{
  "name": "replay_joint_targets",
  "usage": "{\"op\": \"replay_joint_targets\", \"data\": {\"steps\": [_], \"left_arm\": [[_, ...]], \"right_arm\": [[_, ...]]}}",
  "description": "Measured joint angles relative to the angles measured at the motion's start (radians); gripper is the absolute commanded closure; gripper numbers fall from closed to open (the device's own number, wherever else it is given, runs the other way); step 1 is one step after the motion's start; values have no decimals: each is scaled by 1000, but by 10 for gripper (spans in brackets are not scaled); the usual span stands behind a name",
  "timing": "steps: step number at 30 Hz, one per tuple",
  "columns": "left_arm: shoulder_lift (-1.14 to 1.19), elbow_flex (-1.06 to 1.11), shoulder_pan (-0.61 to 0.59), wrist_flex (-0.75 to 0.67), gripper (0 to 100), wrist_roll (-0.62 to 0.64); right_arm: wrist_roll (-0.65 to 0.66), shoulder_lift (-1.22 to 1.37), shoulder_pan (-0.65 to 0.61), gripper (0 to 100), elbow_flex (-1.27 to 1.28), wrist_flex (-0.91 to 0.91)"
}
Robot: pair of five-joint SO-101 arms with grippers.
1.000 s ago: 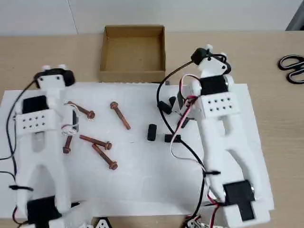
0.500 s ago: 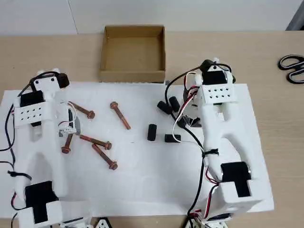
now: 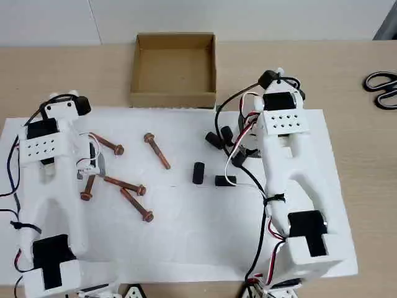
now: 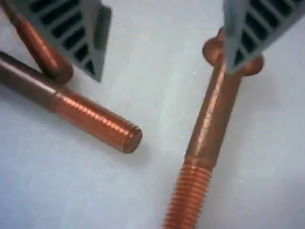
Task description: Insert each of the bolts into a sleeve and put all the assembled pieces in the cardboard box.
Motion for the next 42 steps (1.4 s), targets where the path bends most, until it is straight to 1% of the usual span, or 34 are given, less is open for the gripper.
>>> {"op": "replay_joint_targets", "data": {"steps": [4,10,15,18,27,35,42], "left_arm": [[0,0,0,-3,834,0],[6,0,0,-15,834,0],[6,0,0,-17,834,0],[6,0,0,-17,834,2],[6,0,0,-32,834,2],[6,0,78,-38,835,-3],[6,0,80,-54,835,6]], "right_arm": [[2,0,0,990,0,0],[21,0,-40,983,0,0],[21,0,-40,862,0,0],[21,0,-40,819,0,3],[21,3,-40,822,0,-23],[21,91,-40,822,0,-74],[21,132,-40,822,-5,-121]]}}
